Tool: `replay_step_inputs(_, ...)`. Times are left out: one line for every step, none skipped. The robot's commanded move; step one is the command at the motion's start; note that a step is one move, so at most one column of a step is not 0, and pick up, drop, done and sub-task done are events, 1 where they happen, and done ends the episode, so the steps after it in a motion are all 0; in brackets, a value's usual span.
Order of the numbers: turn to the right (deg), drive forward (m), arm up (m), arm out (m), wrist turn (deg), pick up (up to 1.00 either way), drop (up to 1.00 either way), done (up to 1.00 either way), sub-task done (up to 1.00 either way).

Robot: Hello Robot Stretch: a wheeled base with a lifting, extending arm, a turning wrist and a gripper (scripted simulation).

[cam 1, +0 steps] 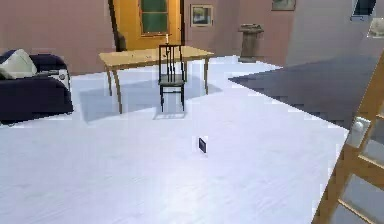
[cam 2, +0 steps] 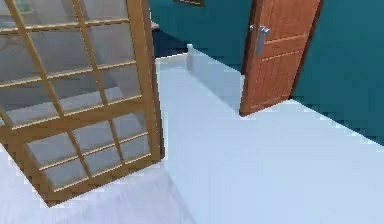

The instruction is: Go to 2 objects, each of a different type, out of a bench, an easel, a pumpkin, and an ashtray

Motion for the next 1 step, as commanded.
replay_step_inputs(45.0, 0.0, 0.0, 0.0, 0.0, 0.0, 0.0, 0.0, 0.0)
